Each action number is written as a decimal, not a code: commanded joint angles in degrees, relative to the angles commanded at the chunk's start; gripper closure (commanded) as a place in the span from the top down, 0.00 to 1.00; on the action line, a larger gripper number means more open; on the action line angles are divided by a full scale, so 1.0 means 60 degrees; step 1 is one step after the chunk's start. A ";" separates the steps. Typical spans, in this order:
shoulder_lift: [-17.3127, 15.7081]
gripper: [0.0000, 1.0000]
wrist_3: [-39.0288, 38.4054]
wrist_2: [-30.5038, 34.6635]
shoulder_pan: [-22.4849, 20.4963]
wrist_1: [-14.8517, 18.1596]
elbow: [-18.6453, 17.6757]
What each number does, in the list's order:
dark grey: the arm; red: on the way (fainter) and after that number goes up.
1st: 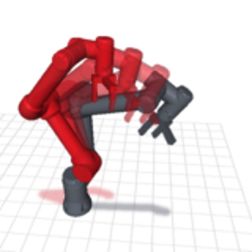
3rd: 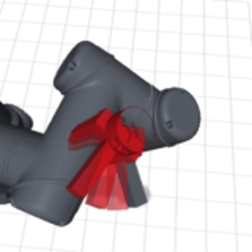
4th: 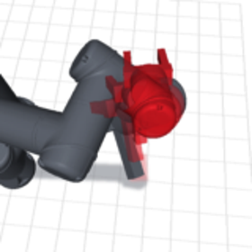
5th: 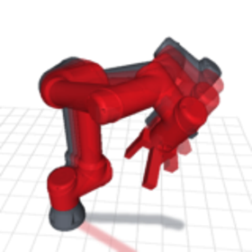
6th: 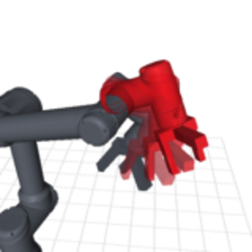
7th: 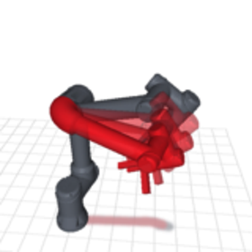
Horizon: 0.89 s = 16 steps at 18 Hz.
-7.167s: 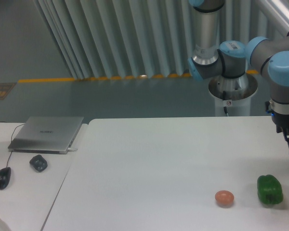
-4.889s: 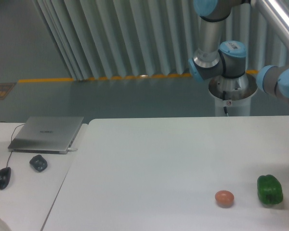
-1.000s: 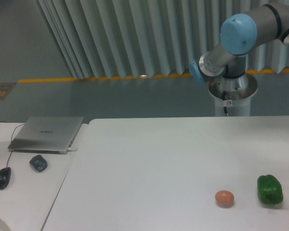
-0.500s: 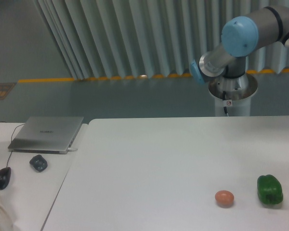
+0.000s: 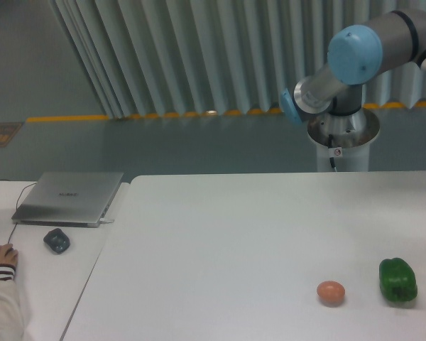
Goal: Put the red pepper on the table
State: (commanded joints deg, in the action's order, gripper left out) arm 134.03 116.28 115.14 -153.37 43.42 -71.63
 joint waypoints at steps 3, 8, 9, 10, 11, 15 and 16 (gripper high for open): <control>-0.0015 0.69 0.0000 0.0000 0.0000 0.0000 0.0000; -0.0088 0.58 0.0087 0.0015 0.0000 0.0029 -0.0059; -0.0146 0.58 0.0117 0.0015 0.0000 0.0058 -0.0059; -0.0248 0.58 0.0146 0.0015 0.0015 0.0102 -0.0117; -0.0336 0.55 0.0146 0.0015 0.0015 0.0103 -0.0175; -0.0644 0.48 0.0147 0.0015 0.0015 0.0175 -0.0322; -0.0645 0.48 0.0117 0.0015 0.0029 0.0205 -0.0337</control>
State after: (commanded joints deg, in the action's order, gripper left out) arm 130.17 116.98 115.22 -153.19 44.65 -73.65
